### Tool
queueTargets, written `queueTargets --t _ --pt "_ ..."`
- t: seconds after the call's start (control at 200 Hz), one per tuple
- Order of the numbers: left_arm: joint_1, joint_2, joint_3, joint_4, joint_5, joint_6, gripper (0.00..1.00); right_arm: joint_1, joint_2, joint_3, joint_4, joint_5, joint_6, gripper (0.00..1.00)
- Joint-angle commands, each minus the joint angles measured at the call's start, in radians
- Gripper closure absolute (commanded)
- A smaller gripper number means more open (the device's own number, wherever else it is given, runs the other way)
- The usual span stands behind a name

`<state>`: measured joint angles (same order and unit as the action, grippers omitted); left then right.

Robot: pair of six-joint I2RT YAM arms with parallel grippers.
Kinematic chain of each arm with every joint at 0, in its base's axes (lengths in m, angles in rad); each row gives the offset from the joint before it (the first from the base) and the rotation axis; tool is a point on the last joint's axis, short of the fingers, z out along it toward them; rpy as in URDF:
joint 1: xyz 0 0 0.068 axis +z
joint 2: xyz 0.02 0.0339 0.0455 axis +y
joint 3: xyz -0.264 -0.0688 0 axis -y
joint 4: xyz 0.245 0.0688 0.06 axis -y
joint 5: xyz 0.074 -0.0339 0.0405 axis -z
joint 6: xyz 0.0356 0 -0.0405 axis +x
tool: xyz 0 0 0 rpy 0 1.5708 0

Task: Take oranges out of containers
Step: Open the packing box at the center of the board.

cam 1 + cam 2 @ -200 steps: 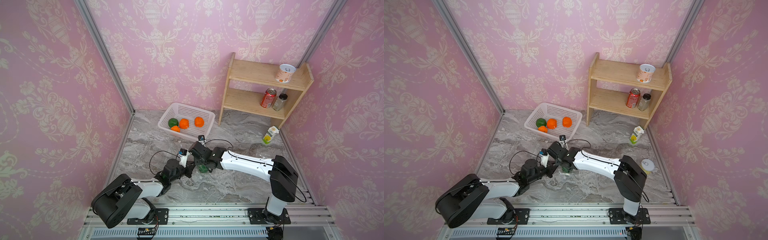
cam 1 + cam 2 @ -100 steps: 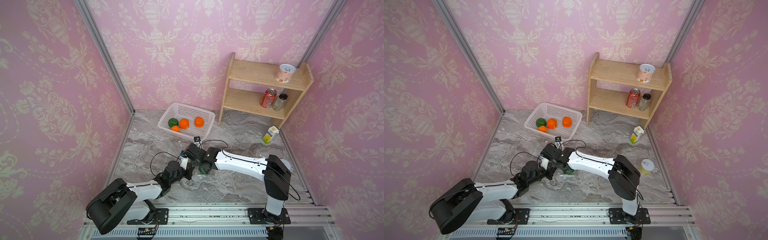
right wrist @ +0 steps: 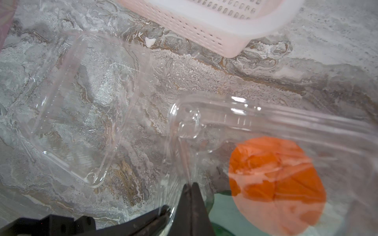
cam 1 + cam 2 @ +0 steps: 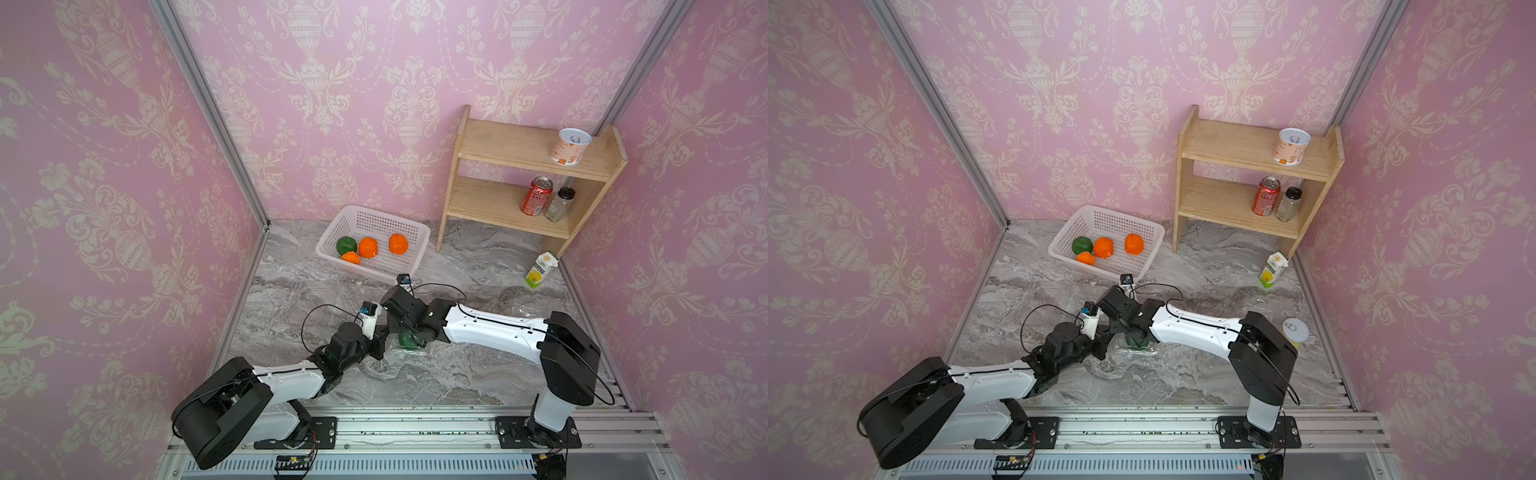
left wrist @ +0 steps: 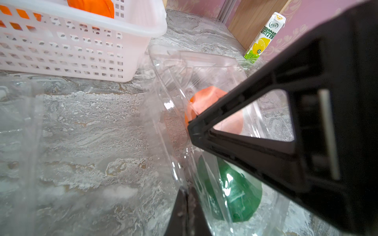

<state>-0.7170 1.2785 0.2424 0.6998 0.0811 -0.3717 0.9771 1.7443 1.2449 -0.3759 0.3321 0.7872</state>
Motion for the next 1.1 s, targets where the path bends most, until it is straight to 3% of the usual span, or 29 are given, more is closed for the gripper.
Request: queueTargets --t 0.0,0.26,0.505,0.786,1.096 --pt "-0.006 0.022 0.068 -0.079 -0.109 0.030 1.00 -0.043 -0.022 -0.062 -0.032 0.041 0.017 1.00" --pt "0.002 0.077 0.062 -0.040 -0.139 -0.008 1.00 -0.060 -0.132 -0.191 0.052 0.032 0.015 1.00" --pt "0.029 0.126 0.093 -0.071 -0.092 -0.037 1.00 -0.071 -0.223 -0.255 0.111 -0.001 0.007 1.00" --pt "0.067 0.173 0.103 -0.058 -0.025 -0.076 1.00 -0.090 -0.293 -0.315 0.229 -0.130 0.019 1.00" --pt "0.084 0.205 0.118 -0.061 0.015 -0.098 1.00 -0.098 -0.275 -0.314 0.310 -0.268 0.016 1.00"
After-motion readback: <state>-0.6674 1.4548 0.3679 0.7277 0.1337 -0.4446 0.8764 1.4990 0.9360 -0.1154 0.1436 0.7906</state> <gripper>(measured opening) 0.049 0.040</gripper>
